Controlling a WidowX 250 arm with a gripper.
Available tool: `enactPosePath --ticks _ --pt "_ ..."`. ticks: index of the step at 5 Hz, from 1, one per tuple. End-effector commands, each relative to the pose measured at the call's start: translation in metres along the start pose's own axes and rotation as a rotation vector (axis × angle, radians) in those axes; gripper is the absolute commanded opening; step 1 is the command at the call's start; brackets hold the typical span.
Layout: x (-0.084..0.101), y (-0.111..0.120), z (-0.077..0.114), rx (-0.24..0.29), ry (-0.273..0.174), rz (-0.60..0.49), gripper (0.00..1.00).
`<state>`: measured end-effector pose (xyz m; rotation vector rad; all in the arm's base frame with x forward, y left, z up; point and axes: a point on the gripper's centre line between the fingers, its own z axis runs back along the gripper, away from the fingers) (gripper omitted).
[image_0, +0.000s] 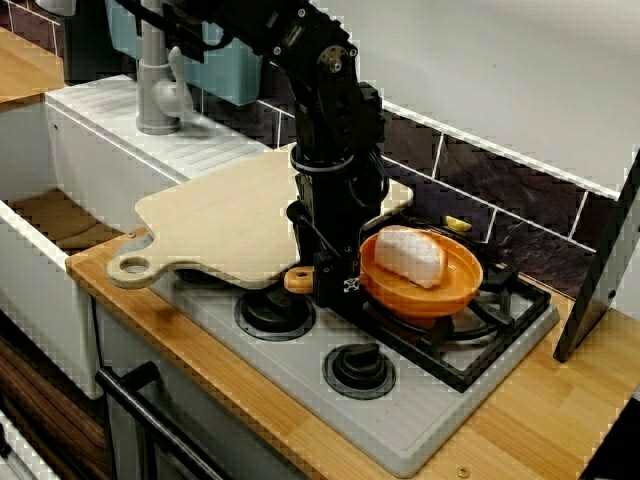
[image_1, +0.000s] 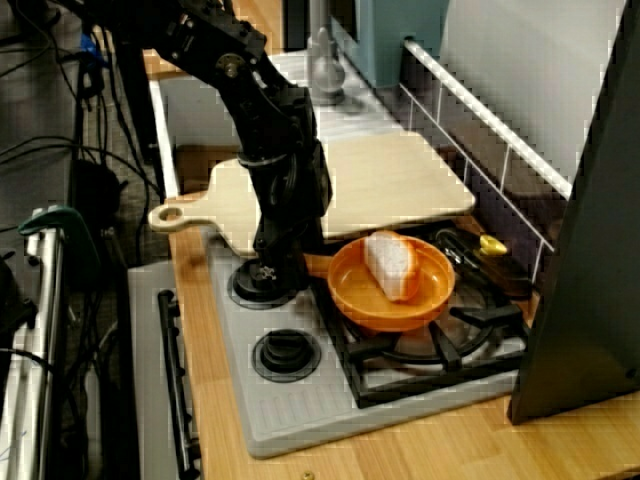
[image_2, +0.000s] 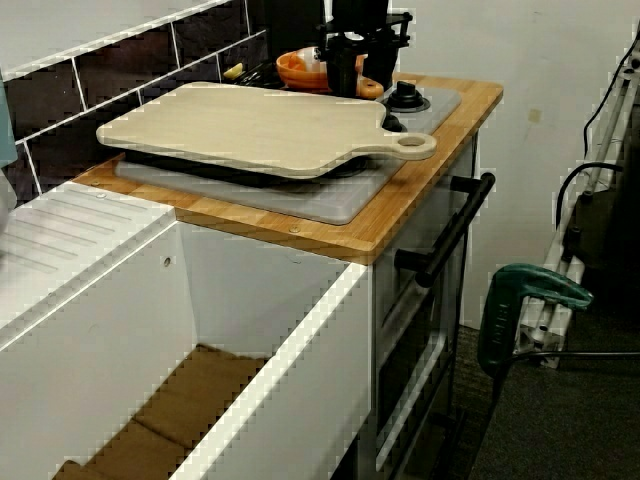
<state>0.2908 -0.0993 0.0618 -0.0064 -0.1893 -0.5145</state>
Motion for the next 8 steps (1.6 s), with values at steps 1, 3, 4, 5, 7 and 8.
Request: enactPosePath --ticks 1,3,4,5,7,8 --pt "0.008 0.002 0.023 -0.008 -0.042 0.014 0.00" --pt "0.013 -0.005 0.038 -0.031 -0.015 0.101 0.00" --pt "0.011 -0.007 0.040 -0.035 -0.020 0.125 0.00" --pt "0.008 -0.011 0.042 -0.030 -0.028 0.134 0.00" --pt "0.005 -0.020 0.043 -0.025 -0.006 0.186 0.00" --pt "0.004 -0.022 0.043 -0.030 -0.002 0.197 0.00"
